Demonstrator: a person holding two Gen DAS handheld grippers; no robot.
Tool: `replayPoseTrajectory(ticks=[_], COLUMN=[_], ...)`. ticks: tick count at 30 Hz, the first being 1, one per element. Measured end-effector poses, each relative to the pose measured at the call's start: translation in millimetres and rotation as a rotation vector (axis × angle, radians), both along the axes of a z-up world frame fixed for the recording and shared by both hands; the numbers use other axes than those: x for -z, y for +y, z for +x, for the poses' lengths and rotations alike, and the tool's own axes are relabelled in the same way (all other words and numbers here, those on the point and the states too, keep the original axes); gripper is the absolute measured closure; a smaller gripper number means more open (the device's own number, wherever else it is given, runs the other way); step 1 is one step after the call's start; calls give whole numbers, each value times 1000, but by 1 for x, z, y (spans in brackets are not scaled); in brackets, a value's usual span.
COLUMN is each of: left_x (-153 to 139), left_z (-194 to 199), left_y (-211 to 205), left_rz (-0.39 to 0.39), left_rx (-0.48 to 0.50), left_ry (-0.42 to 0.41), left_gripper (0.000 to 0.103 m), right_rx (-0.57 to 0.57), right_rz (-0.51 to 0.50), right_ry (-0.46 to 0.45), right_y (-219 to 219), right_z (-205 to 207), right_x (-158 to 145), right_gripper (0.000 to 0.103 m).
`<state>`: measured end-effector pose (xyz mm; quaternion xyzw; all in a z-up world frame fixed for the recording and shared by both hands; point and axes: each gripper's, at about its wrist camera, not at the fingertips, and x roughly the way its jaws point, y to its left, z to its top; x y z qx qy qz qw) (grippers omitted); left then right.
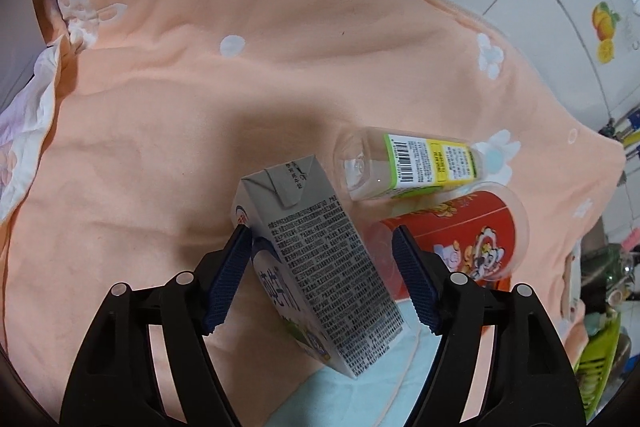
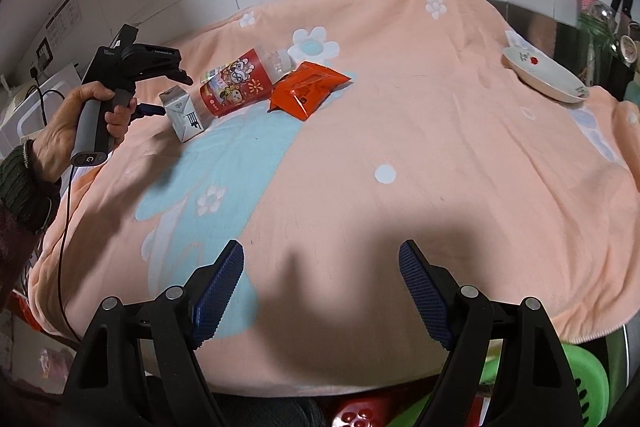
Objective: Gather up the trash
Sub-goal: 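Reach the left gripper to the white milk carton and grasp it, then grasp the orange snack bag with the right gripper while the left gripper lifts the carton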
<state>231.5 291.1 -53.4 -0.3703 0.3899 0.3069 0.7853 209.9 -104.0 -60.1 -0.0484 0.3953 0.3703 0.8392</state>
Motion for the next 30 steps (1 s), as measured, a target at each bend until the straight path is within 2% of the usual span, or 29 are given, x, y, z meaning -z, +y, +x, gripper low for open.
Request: replayPoseTrajectory(ticks=[3,10,20,30], left_x=[5,13,2,0], left_z=[4,2,-4,-8], left_y=[2,11,9,4], left_rz=[7,5,27,42], left_rx=[-7,14,204,323], left_ry=[31,31,27,28], left_gripper=[31,35,55,59], right_rx=[-9,-27,-37,9], right_rz=[0,-14,32,82], right_ry=[4,-6,16,99], right_y=[7,20,70,136], right_z=[4,14,59,117], right_x=[1,0,-7,1], right_gripper=[26,26,26,27])
